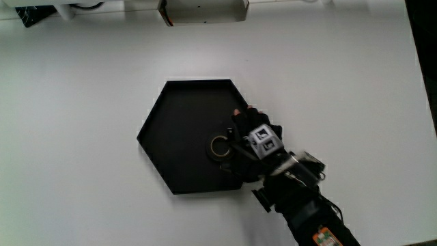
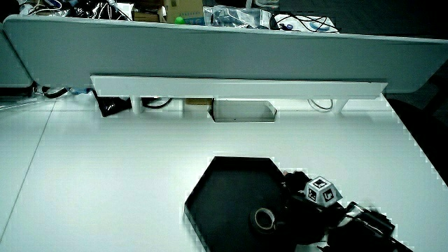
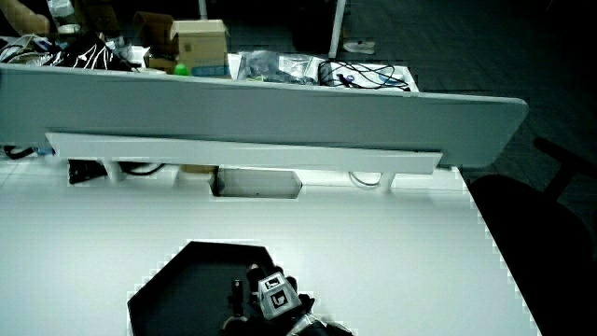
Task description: Pick black tape from plate
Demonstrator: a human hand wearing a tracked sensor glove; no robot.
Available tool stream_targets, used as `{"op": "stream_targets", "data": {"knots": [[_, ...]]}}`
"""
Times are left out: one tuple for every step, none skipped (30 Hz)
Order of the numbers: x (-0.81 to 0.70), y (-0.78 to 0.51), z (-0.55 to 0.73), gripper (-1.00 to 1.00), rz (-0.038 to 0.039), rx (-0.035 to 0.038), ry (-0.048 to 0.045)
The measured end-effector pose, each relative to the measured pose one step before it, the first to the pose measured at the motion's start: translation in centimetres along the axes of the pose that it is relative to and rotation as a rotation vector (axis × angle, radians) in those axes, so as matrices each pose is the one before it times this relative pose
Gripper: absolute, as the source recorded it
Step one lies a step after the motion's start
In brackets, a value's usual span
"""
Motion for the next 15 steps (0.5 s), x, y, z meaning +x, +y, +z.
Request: {"op": "stream_targets", "data": {"knots": [[-0.216,0.817,-0.417,0.00,0.01859,-0.07635,-0.00429],[-0.156,0.321,0.151,0.00,0.00375,-0.01195,-0.00725],[-0.175,0.325,0.069,0.00,-0.00125,-0.01856,-0.01156],[-0.206,0.360,-0.005,0.00,0.00639,-0.01473,-0.01069],[-0.186,0.291,0.016,0.00,-0.00078,-0.01928,-0.01756],[-0.188,0.284,-0.025,0.00,0.01553,-0.02669,-0.00976],[-0.145,0.197,0.006,0.00,0.01511,-0.01355,-0.00568],[-0.112,0.294,-0.148,0.00,0.00382,-0.04034,-0.01408],[-0.048,0.134,-0.043,0.00,0.00409,0.00082,-0.00355],[-0.012,0.291,-0.207,0.00,-0.00300,-0.01562,0.00076],[-0.015,-0.098,0.161,0.00,0.00995,0.01535,0.00487],[-0.073,0.534,-0.371,0.04,0.00352,-0.04691,-0.01147],[-0.031,-0.008,0.077,0.07,0.00111,-0.00331,-0.00719],[-0.074,0.222,-0.079,0.11,-0.00766,-0.00524,-0.01398],[-0.023,0.021,0.106,0.15,-0.00121,-0.01747,-0.00752]]}}
